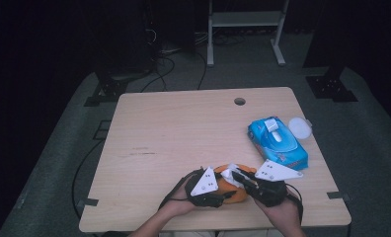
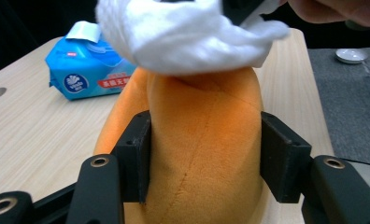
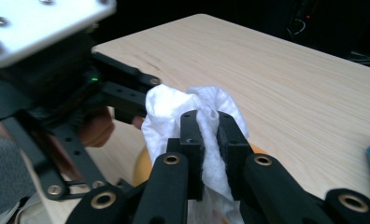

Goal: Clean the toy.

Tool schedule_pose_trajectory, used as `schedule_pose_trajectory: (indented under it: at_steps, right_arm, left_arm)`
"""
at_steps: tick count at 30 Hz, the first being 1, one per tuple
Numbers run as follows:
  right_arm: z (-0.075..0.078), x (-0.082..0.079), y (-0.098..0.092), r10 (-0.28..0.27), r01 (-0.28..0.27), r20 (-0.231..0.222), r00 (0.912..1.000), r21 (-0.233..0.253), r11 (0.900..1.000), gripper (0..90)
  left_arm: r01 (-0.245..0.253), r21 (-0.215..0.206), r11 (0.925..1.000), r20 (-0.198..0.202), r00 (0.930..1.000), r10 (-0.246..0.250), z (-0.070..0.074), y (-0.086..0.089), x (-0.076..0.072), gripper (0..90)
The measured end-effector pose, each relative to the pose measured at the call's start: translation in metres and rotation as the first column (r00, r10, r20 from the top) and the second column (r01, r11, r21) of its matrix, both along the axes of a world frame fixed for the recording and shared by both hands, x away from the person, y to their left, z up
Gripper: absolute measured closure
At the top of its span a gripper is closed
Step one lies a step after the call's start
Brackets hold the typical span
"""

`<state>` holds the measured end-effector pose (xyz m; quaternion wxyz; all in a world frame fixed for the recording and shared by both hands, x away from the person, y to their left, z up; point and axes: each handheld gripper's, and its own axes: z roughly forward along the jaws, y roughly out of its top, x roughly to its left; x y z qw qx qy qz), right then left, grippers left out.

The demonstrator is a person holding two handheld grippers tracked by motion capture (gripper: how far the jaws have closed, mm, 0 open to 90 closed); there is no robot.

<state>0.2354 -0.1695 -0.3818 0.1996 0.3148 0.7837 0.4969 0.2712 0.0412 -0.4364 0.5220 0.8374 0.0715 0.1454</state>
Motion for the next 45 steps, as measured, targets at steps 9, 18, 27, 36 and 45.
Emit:
schedule_pose_trajectory:
  at_steps: [9, 18, 27, 36, 45]
  right_arm:
    - [-0.003, 0.006, -0.007, -0.023, 0.023, -0.005, 0.9997, -0.016, 1.0, 82.6]
    - [-0.005, 0.007, -0.007, -0.015, 0.015, -0.026, 0.9995, -0.012, 1.0, 82.6]
    - [-0.021, 0.023, -0.026, -0.094, 0.093, -0.071, 0.993, -0.018, 0.995, 82.5]
    - [-0.028, 0.03, -0.039, -0.132, 0.136, -0.116, 0.9844, 0.022, 0.99, 82.6]
    - [-0.018, 0.019, -0.028, -0.056, 0.064, -0.083, 0.9949, 0.096, 0.993, 82.7]
  left_arm:
    - [0.032, 0.033, 0.9989, 0.032, 0.9989, -0.033, -0.001, -0.001, -0.005, 43.0]
    - [0.061, 0.046, 0.9971, 0.043, 0.9971, -0.063, -0.003, 0.0, -0.006, 41.3]
    - [0.062, 0.03, 0.9976, 0.03, 0.9976, -0.063, -0.004, 0.002, -0.002, 41.2]
    - [0.058, 0.011, 0.9983, 0.012, 0.9982, -0.058, -0.004, 0.008, 0.001, 41.2]
    - [0.024, -0.031, 0.9992, -0.045, 0.9987, -0.025, -0.005, 0.021, 0.012, 40.4]
